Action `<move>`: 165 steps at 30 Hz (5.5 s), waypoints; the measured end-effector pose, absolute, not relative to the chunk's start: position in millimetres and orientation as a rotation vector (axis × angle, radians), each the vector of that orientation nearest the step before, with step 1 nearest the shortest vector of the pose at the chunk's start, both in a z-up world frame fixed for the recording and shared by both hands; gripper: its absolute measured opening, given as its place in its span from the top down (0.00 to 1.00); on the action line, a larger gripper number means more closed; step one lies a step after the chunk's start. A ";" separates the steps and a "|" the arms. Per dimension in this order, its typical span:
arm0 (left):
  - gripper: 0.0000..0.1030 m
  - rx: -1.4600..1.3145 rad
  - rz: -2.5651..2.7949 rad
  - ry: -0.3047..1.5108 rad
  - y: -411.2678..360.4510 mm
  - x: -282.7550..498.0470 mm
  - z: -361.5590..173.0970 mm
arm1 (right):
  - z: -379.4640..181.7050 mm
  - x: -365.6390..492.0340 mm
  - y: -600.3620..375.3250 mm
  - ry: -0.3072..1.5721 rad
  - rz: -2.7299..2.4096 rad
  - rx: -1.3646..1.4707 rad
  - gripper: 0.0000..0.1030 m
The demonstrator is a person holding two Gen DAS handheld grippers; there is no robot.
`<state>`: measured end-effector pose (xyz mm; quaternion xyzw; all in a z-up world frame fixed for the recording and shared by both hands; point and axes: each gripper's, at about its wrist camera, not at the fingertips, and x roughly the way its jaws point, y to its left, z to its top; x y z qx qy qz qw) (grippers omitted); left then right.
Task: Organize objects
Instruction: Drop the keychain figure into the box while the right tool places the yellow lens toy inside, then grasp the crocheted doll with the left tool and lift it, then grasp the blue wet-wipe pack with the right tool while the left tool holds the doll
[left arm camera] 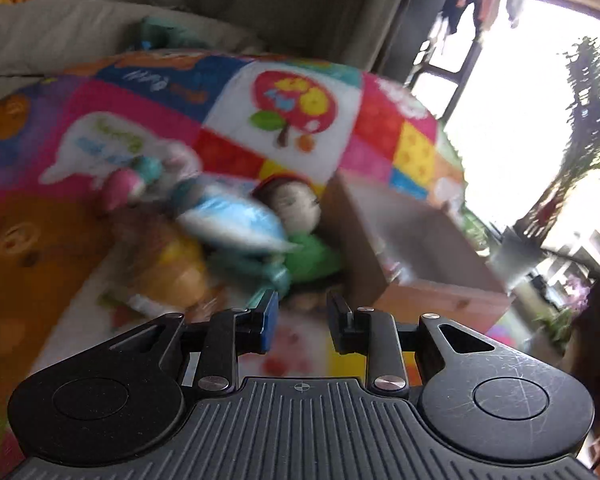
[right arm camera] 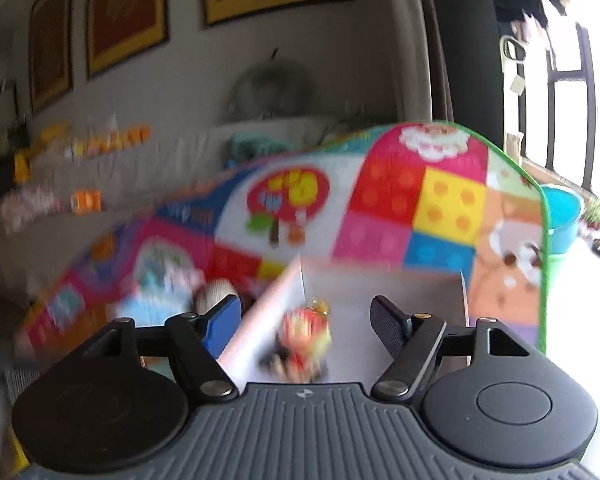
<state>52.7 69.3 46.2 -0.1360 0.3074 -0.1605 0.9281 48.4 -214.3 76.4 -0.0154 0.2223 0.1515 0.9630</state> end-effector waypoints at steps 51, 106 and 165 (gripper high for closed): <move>0.62 -0.279 -0.278 0.739 78.5 -66.6 27.2 | 24.5 -3.2 -210.1 0.500 0.308 -0.002 0.02; 1.00 -0.153 -0.385 0.793 30.5 -39.0 59.7 | 50.7 -73.9 -257.7 0.559 0.385 0.033 0.48; 0.40 0.371 -0.502 0.936 -20.7 -16.5 36.6 | -10.5 -54.9 -287.8 0.627 0.326 0.286 0.14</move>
